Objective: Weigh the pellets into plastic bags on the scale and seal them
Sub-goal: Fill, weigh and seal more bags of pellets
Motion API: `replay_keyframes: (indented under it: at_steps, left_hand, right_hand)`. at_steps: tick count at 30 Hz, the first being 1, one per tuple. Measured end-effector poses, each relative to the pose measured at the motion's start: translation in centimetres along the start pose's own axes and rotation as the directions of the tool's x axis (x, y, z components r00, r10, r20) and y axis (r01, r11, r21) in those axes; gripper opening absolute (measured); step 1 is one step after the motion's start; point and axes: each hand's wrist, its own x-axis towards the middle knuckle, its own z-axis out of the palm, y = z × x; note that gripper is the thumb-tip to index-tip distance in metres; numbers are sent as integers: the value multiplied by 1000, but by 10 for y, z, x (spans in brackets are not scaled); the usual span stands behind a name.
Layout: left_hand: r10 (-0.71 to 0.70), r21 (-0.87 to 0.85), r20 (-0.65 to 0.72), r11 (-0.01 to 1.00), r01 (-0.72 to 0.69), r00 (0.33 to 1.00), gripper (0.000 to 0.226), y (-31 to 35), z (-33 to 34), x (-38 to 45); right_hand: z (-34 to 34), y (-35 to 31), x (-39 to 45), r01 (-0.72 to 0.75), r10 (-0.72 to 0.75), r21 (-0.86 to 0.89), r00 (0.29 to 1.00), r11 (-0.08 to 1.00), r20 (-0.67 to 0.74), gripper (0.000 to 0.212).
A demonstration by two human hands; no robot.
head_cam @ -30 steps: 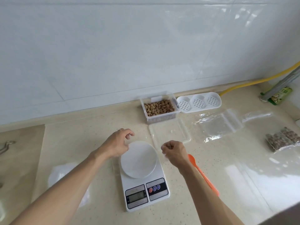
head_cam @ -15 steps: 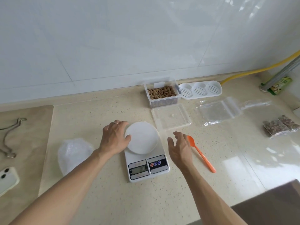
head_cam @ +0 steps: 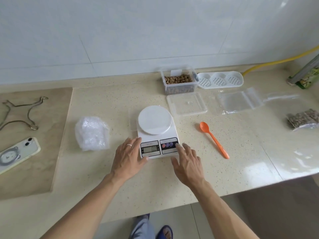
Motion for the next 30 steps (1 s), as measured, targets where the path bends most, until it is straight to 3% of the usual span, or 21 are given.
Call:
replay_keyframes:
  at_steps: [11,30]
  left_hand:
    - [-78,-47,21,996,79,997,77,3,16,-5]
    - [-76,-160,41,984,82,996,76,11,6,-5]
  right_hand:
    - [-6,-5,13,54,-27,-212,991,976,128,59]
    - [-12,-2,12,26,-10,-106,989,994,150,62]
